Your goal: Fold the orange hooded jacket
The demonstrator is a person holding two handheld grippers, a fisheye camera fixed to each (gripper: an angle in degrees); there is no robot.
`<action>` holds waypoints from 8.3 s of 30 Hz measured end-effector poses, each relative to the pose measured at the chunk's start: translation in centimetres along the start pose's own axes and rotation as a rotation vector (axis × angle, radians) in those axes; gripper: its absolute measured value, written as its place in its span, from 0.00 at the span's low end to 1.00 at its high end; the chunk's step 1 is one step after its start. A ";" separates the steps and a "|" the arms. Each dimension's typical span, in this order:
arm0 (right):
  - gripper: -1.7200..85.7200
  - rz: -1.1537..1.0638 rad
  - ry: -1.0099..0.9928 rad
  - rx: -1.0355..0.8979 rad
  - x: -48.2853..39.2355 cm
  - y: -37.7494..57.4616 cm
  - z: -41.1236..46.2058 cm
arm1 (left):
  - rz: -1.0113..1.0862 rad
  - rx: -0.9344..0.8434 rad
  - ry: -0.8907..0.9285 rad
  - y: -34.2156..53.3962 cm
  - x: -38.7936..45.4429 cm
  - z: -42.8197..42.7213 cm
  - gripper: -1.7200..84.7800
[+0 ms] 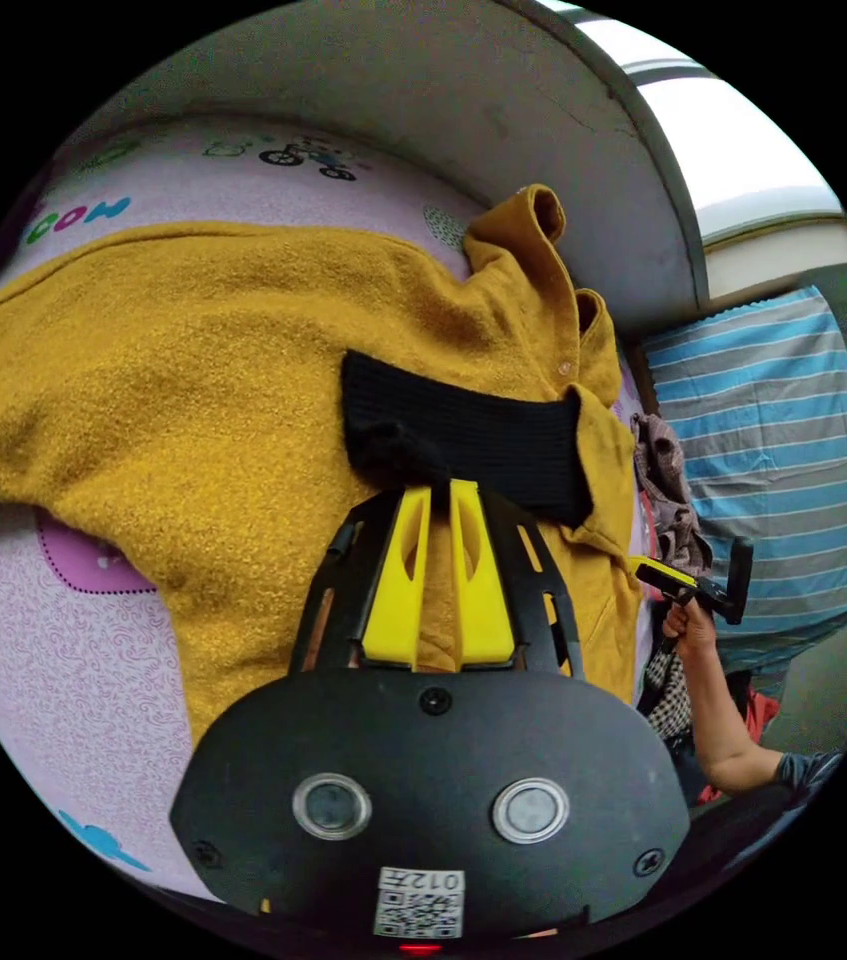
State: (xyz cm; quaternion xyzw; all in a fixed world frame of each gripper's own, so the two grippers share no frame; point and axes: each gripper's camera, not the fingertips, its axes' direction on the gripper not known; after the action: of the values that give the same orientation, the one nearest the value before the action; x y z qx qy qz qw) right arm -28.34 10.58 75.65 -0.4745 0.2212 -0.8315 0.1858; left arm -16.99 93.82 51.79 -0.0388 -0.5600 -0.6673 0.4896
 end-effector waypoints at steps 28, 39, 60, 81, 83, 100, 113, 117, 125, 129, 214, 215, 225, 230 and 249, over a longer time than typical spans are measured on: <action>0.02 -0.524 0.049 0.086 -24.4 -0.7 8.3 | -0.419 0.367 -0.121 11.1 -23.2 -22.4 0.05; 0.09 -0.911 0.092 0.312 -47.2 -3.1 17.9 | -0.897 0.547 -0.172 14.3 -38.5 -32.9 0.12; 0.04 -0.766 -0.003 0.105 -51.2 -7.0 21.7 | -0.438 0.788 0.277 13.0 -30.9 -42.5 0.03; 0.12 -0.372 -0.139 0.471 -29.6 -4.0 -6.7 | 0.236 0.341 0.374 -1.4 11.6 -31.5 0.03; 0.06 -0.235 -0.156 0.482 -25.2 -4.0 -7.9 | 0.253 0.310 0.371 -1.9 14.6 -29.3 0.03; 0.04 0.048 -0.381 0.351 -4.8 -1.1 -4.3 | 0.313 0.079 0.004 -6.0 21.5 -14.7 0.03; 0.06 0.294 -0.424 0.331 2.3 2.6 -3.6 | 0.233 -0.041 -0.376 -7.1 22.5 -7.8 0.03; 0.04 0.227 -0.243 0.455 0.9 3.1 -8.8 | 0.339 0.044 -0.418 -7.2 26.2 -8.2 0.03; 0.01 -0.025 0.042 0.303 -9.7 -4.7 -6.3 | 0.416 -0.076 -0.609 -8.4 29.7 -2.3 0.03; 0.01 -0.094 0.191 0.264 -11.6 -5.1 -4.3 | 0.395 -0.007 -0.579 -7.5 29.3 -1.9 0.03; 0.02 -0.596 0.149 0.473 -25.5 3.9 -14.7 | 0.627 0.396 -0.418 -9.4 37.5 -18.3 0.14; 0.02 -0.635 0.165 0.467 -25.7 5.8 -13.3 | 0.666 0.341 -0.427 -9.5 37.5 -17.8 0.15; 0.04 -0.701 0.203 0.373 -24.6 10.9 -7.3 | 1.186 0.060 -0.632 -10.2 42.2 -13.8 0.18; 0.07 -0.620 0.096 0.276 -22.0 9.7 -9.2 | 1.331 0.005 -0.771 -10.1 44.2 -11.9 0.16; 0.06 -0.257 0.032 0.150 -13.3 -6.3 -11.9 | 1.653 -0.057 -0.943 -8.8 49.9 -10.0 0.08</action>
State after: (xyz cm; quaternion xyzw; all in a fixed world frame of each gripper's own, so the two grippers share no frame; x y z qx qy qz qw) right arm -32.98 25.03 64.32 -0.4701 0.0986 -0.8703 0.1091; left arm -43.93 54.58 71.79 -0.6996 -0.4787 -0.0387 0.5291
